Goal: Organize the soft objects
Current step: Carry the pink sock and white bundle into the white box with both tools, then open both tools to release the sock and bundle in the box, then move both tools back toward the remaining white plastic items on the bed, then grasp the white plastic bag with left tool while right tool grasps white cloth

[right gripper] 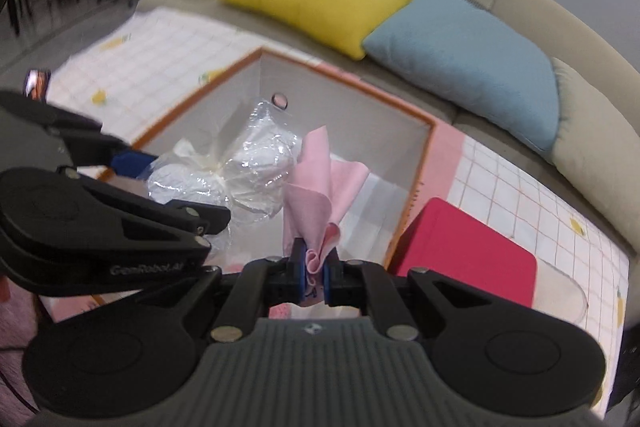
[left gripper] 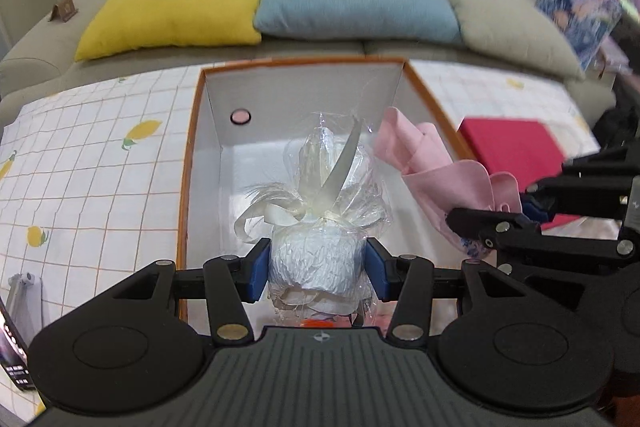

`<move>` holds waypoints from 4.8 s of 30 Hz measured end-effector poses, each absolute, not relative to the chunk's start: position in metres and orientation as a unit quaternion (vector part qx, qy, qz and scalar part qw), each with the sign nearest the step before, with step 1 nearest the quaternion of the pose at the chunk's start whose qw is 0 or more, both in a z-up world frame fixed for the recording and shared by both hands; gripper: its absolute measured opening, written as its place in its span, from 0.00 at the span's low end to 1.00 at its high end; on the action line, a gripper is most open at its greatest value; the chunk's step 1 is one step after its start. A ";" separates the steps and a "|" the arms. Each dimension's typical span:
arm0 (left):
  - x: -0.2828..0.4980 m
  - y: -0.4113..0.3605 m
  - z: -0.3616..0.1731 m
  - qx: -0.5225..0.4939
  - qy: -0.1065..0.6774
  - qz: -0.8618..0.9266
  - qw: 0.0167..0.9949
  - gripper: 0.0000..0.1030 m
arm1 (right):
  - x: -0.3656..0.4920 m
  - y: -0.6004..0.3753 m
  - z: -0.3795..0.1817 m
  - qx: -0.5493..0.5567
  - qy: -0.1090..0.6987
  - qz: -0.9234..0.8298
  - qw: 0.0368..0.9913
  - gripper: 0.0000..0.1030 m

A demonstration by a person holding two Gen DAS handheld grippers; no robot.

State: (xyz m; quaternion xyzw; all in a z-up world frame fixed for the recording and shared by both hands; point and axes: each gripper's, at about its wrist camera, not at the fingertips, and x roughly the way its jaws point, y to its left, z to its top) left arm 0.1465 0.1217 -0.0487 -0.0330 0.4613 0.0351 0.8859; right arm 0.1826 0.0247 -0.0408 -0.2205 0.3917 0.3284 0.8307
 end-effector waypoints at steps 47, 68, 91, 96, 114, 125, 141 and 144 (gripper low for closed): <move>0.115 0.096 0.001 -0.014 0.374 0.024 0.927 0.81 | 0.165 -0.030 0.007 -0.173 0.344 0.322 0.865 0.47; 0.084 0.013 -0.003 -0.080 0.361 -0.104 0.923 0.79 | 0.108 -0.167 -0.012 -0.035 0.390 0.152 0.908 0.53; 0.124 -0.077 -0.100 -0.095 0.472 -0.186 0.857 0.79 | 0.116 -0.251 -0.094 0.011 0.473 0.004 0.881 0.53; 0.139 -0.083 -0.123 -0.106 0.492 -0.178 0.845 0.82 | 0.128 -0.254 -0.108 0.035 0.485 -0.005 0.874 0.49; 0.166 -0.133 -0.150 -0.068 0.519 -0.163 0.836 0.87 | 0.143 -0.283 -0.125 0.127 0.490 -0.046 0.861 0.39; 0.147 -0.156 -0.157 0.039 0.474 -0.123 0.871 1.00 | 0.145 -0.286 -0.127 0.146 0.490 -0.039 0.858 0.40; 0.139 -0.146 -0.153 0.057 0.441 -0.114 0.889 0.42 | 0.146 -0.282 -0.128 0.134 0.493 -0.031 0.859 0.43; 0.141 -0.143 -0.150 0.056 0.444 -0.117 0.887 0.18 | 0.146 -0.278 -0.127 0.127 0.491 -0.023 0.861 0.43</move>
